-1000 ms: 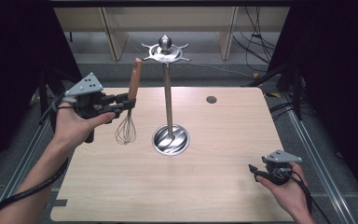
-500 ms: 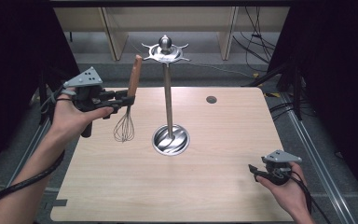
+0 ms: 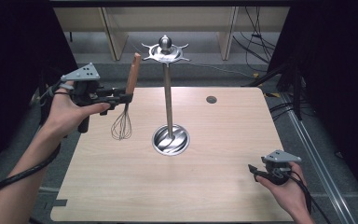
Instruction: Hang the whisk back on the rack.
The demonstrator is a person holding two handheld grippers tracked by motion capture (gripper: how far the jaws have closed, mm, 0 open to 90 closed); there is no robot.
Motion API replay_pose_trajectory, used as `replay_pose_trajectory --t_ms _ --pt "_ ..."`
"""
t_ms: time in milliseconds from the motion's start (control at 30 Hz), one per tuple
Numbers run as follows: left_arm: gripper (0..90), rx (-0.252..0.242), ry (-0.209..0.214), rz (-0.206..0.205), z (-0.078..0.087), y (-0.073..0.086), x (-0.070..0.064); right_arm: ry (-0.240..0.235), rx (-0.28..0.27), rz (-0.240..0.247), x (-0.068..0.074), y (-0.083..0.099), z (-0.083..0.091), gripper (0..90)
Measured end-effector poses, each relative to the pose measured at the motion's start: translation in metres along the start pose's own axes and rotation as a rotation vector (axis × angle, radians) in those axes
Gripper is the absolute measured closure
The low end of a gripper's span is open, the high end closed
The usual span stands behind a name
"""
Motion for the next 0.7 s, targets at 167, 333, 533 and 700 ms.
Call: replay_pose_trajectory --t_ms 167,333,533,700 --pt "69.0 0.004 0.007 -0.009 0.0004 -0.0022 0.0003 0.001 0.005 -0.028 0.0012 0.0004 0.0003 40.1" --pt "69.1 0.012 0.019 -0.012 -0.0002 -0.0038 0.0013 0.003 0.004 -0.025 0.0009 0.0006 0.0001 40.0" --pt "69.1 0.016 0.033 -0.024 -0.0015 -0.0040 0.0029 0.000 0.002 -0.024 0.0006 0.0003 -0.0003 40.0" --pt "69.0 0.022 0.042 -0.032 -0.0023 -0.0054 0.0030 -0.002 -0.004 -0.003 -0.0004 0.0001 -0.0008 39.9"
Point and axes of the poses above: each handheld gripper's, and its own axes: z roughly backward along the jaws, y roughly out of its underside, x roughly to its left, the point moved 3 cm from there along -z, roughly forward along the jaws, and after that the axes turned 10 degrees about x, right-handed, at the moved point
